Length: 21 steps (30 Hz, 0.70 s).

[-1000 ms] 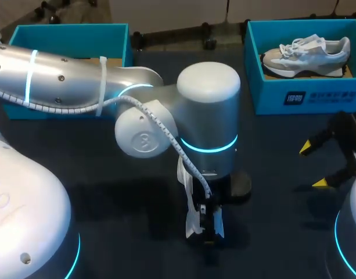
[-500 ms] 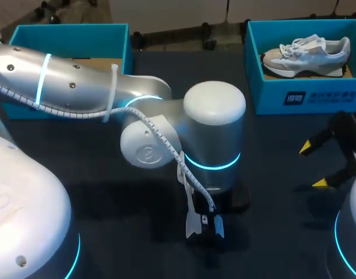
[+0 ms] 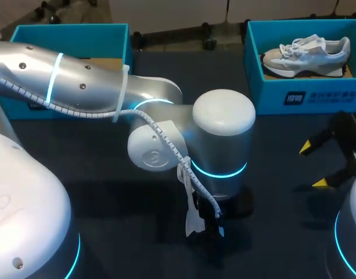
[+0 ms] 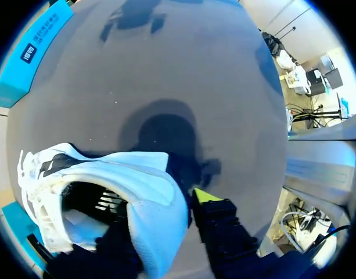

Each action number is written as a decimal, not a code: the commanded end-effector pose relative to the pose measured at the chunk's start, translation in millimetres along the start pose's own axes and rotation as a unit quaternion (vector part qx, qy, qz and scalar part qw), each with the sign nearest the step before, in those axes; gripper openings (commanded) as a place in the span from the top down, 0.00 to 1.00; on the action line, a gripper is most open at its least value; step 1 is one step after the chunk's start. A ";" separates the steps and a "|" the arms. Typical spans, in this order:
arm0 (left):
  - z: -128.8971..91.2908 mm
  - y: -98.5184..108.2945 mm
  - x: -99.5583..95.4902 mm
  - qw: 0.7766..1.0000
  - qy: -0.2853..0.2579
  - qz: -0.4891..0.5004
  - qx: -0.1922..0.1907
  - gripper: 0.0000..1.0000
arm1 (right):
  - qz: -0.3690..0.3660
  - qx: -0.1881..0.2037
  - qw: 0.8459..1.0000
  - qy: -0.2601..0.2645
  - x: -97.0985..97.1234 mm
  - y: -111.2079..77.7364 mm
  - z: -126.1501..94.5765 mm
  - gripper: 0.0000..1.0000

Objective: Take the shoe out of the shoebox, open the shoe tongue, remove and reinsert the insole, then place the shoe into the shoebox

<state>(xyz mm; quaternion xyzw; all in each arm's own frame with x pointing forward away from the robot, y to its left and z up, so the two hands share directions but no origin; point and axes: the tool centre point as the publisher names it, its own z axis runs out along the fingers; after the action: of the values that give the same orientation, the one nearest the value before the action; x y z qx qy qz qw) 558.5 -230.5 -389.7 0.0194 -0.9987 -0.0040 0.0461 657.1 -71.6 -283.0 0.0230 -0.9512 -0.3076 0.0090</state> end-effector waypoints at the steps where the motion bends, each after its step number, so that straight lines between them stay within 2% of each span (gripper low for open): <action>1: -2.7 1.6 -2.3 1.000 -0.002 -0.001 0.000 1.00 | 0.000 0.001 1.000 -0.001 1.3 0.3 0.1 0.00; 9: -18.6 9.8 -12.0 1.000 0.012 0.007 0.018 1.00 | 0.000 0.001 1.000 -0.001 1.3 0.3 0.1 0.00; 13: -36.9 16.3 -22.3 0.999 0.017 0.019 0.029 1.00 | 0.000 0.001 1.000 -0.001 1.3 0.3 0.1 0.00; 18: -74.4 30.3 -44.1 0.998 0.026 0.048 0.044 1.00 | 0.000 0.001 1.000 -0.001 1.3 0.3 0.1 0.00; 21: -89.2 36.9 -54.0 0.997 0.020 0.052 0.044 1.00 | 0.000 0.001 1.000 -0.001 1.3 0.3 0.1 0.00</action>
<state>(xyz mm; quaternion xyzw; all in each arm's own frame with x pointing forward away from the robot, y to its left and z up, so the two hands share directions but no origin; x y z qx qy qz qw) 607.3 -219.6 -342.4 -0.0298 -0.9973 0.0244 0.0626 657.1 -71.6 -283.1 0.0230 -0.9512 -0.3076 0.0090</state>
